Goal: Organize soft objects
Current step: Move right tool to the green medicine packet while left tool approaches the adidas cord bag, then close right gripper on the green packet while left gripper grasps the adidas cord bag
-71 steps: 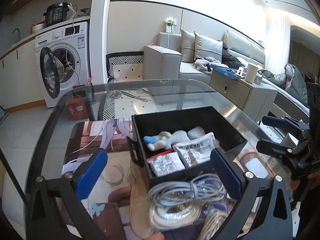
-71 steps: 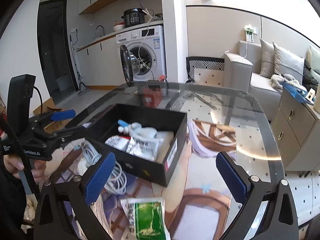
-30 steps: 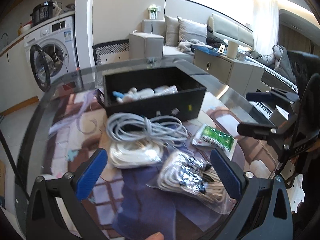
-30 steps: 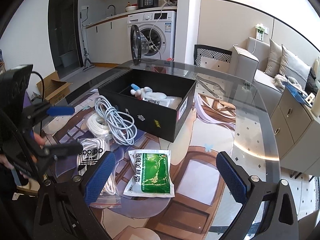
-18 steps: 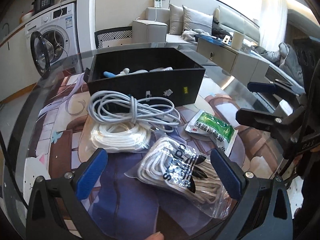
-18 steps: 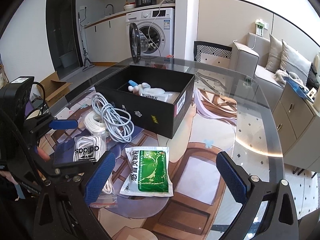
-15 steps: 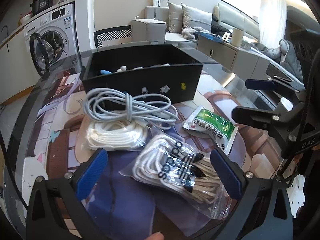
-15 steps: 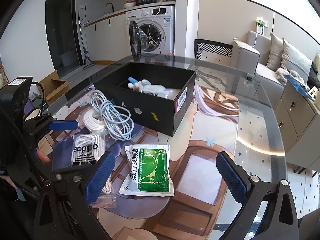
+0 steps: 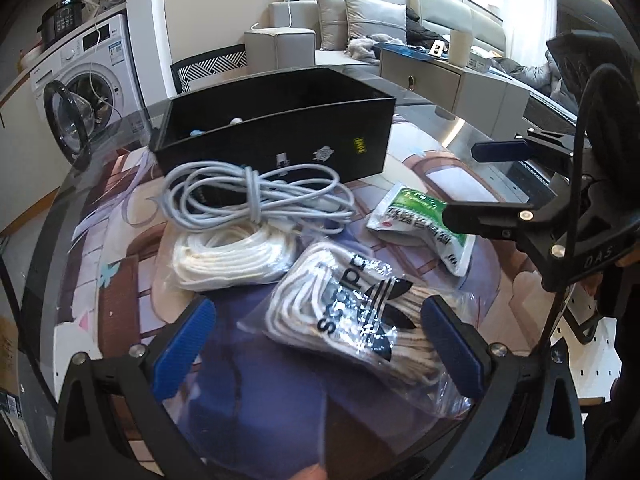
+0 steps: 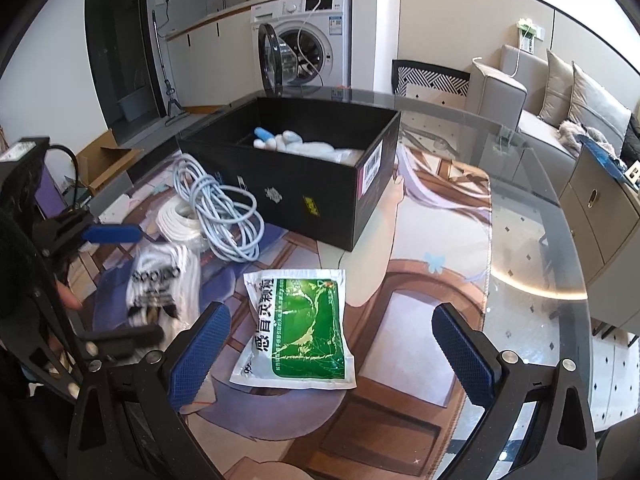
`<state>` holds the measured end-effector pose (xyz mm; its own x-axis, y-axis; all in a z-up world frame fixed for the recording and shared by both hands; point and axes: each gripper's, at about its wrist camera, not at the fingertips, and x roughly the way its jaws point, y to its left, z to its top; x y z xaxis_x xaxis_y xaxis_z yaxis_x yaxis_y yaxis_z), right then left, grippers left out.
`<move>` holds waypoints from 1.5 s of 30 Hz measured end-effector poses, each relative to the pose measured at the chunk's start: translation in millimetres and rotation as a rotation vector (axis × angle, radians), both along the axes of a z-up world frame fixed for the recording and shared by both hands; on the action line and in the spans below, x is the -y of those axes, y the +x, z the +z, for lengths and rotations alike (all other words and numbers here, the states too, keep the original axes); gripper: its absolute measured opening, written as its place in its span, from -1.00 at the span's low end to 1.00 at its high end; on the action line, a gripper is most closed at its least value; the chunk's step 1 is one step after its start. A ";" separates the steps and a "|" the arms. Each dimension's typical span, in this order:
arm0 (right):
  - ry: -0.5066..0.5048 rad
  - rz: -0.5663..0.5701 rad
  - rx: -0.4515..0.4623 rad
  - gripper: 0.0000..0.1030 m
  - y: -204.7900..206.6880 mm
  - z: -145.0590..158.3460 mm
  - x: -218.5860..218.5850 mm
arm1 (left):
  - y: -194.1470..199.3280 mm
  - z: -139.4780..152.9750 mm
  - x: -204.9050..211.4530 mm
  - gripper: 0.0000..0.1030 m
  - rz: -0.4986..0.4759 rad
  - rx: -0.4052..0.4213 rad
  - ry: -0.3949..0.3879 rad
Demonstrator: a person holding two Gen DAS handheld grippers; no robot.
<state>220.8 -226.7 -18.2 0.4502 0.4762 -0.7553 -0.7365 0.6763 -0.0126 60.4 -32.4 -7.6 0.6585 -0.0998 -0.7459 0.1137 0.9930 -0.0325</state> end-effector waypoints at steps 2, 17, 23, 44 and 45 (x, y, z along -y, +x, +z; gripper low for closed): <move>-0.013 0.003 -0.011 0.99 0.4 -4.9 -2.1 | -0.2 0.8 -5.4 1.00 0.008 0.000 0.005; -0.054 -0.016 -0.040 0.34 5.5 -20.8 -9.5 | 2.4 2.5 -19.0 1.00 0.047 -0.015 -0.053; -0.020 0.017 -0.048 0.09 4.9 -18.3 -8.3 | 2.7 3.8 -16.0 1.00 0.048 -0.017 -0.063; 0.042 0.020 -0.011 0.03 -1.4 7.6 14.7 | 8.9 5.7 2.4 1.00 0.119 -0.036 -0.108; 0.044 0.019 -0.010 0.03 -1.2 8.2 15.4 | 10.7 6.1 4.9 1.00 0.129 -0.033 -0.104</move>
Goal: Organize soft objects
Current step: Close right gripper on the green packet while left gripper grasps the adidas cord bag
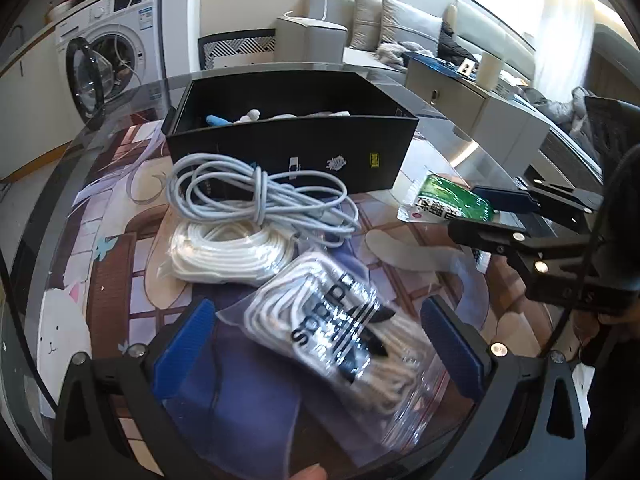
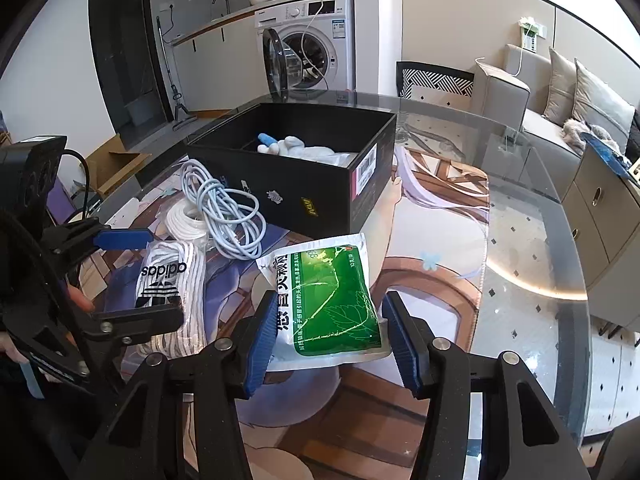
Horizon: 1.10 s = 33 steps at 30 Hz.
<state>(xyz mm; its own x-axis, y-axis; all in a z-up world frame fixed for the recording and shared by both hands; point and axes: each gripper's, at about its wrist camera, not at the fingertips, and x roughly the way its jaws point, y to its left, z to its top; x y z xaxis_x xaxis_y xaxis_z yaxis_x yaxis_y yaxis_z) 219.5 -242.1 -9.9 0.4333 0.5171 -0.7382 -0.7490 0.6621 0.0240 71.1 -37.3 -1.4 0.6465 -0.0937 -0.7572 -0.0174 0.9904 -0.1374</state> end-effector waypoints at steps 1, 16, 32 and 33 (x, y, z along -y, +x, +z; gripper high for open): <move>0.001 -0.001 0.000 0.03 0.2 0.3 0.5 | 2.3 -0.1 2.3 1.00 0.009 0.001 0.006; 0.003 0.004 0.005 0.03 -1.1 0.2 -3.0 | -3.0 -17.8 -5.6 1.00 0.016 -0.050 0.109; 0.020 0.025 0.028 0.03 -10.1 8.2 -6.1 | -22.1 -6.2 -14.6 -0.10 -0.076 -0.004 0.042; 0.022 0.024 0.029 0.03 -10.2 8.8 -5.6 | -22.2 -4.8 -15.5 -0.10 -0.076 0.001 0.041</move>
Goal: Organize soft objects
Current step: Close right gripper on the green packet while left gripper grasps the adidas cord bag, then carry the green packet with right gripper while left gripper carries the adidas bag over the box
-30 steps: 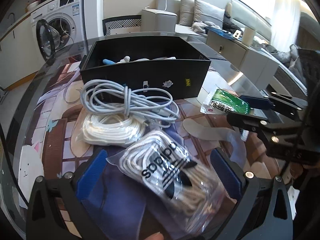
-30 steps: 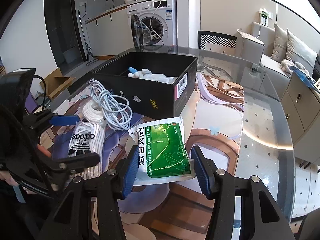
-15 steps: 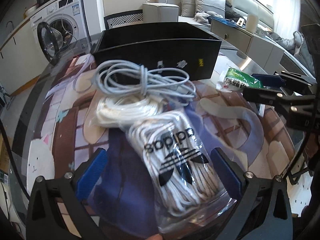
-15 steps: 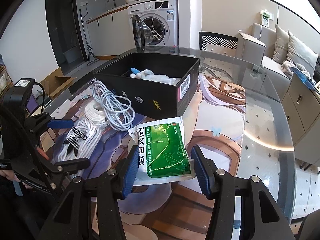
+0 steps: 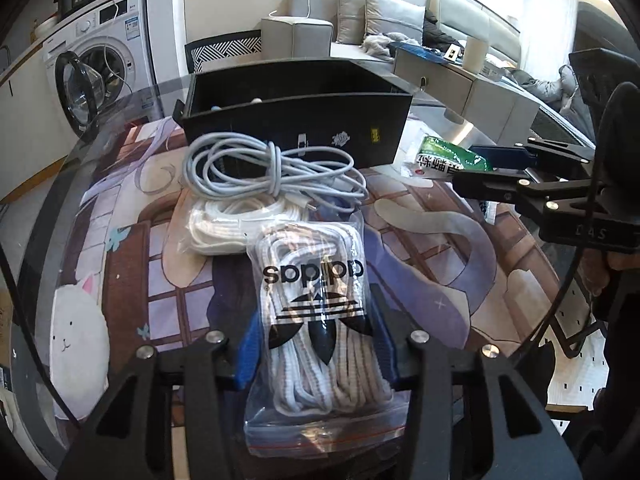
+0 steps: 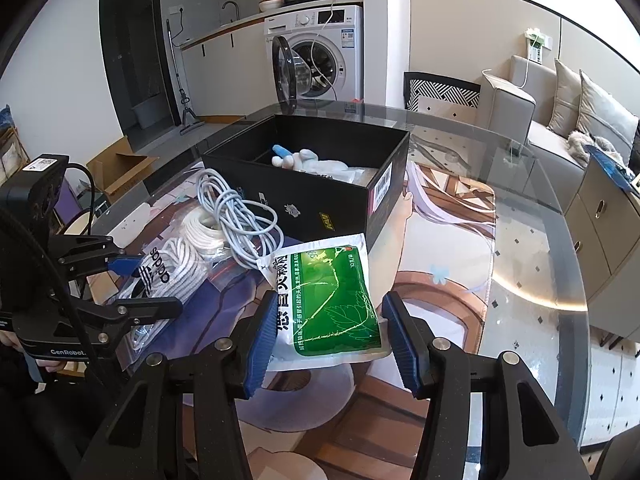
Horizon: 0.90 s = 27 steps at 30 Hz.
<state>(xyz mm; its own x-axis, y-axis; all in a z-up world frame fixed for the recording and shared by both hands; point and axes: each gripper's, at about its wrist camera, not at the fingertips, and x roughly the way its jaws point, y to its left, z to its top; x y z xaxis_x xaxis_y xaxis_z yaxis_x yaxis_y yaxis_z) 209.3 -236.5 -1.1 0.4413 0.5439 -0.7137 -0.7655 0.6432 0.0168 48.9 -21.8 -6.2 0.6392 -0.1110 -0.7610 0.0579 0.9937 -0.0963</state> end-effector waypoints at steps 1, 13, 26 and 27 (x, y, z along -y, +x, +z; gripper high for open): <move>0.005 0.000 0.001 0.03 -0.5 1.3 0.3 | -0.7 1.9 -0.6 -0.10 0.000 0.006 -0.003; 0.087 -0.009 0.087 0.03 -14.6 30.8 2.8 | -7.0 35.1 -17.9 -0.10 0.018 0.138 -0.062; 0.164 -0.057 0.126 0.03 -17.0 52.5 -0.7 | 16.1 62.6 -37.4 -0.10 0.049 0.208 -0.033; 0.169 -0.063 0.128 0.03 -16.0 54.3 -1.4 | 18.8 64.4 -38.0 -0.10 0.051 0.213 -0.031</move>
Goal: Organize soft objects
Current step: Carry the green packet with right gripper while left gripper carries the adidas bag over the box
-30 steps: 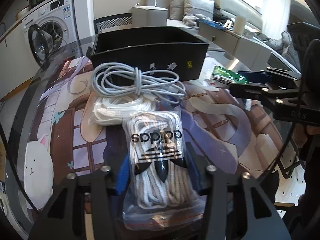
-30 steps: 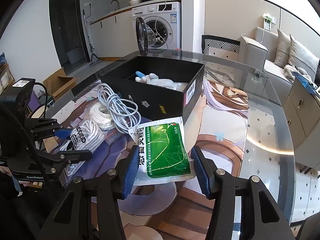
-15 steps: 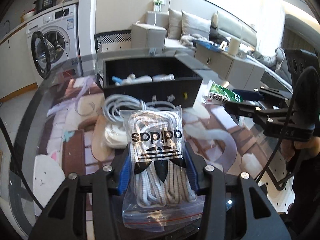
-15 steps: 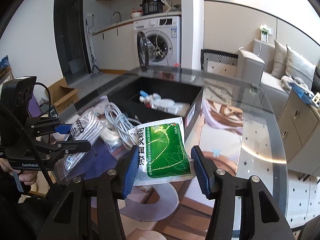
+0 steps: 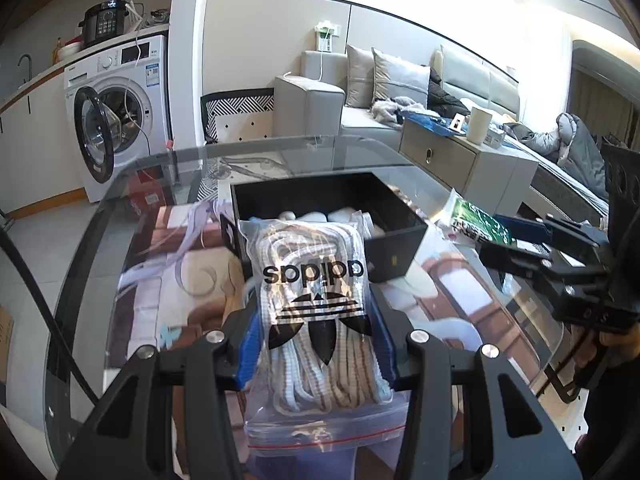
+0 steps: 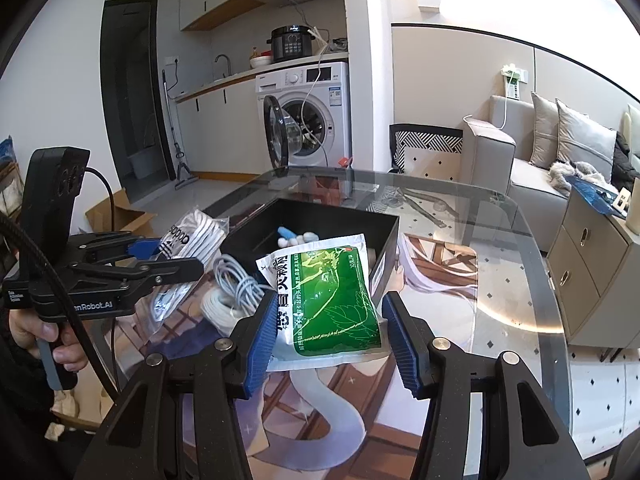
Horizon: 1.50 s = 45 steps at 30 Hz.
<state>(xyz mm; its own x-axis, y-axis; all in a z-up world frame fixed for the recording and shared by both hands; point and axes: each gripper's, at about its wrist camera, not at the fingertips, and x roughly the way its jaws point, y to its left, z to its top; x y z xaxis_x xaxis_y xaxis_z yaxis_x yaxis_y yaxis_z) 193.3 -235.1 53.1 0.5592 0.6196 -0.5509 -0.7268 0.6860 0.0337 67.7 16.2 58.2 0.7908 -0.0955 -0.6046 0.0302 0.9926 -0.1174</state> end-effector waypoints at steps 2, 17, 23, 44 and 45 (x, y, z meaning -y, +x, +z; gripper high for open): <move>0.007 -0.009 0.005 0.03 1.1 1.3 -1.0 | 4.2 3.3 0.2 -0.10 0.000 0.011 0.001; 0.040 -0.052 0.047 0.03 15.6 20.9 -22.6 | 40.4 13.5 -15.5 -0.10 0.041 0.062 -0.027; 0.038 -0.063 0.045 0.03 28.9 20.9 -34.9 | 55.0 10.9 -20.3 -0.09 0.057 0.058 -0.035; -0.047 -0.076 0.008 0.03 76.7 -7.7 -71.8 | 104.0 -9.0 -20.3 -0.09 0.076 -0.044 -0.056; -0.051 -0.075 0.006 0.03 78.2 -9.0 -73.3 | 105.5 -9.5 -20.0 -0.09 0.078 -0.042 -0.053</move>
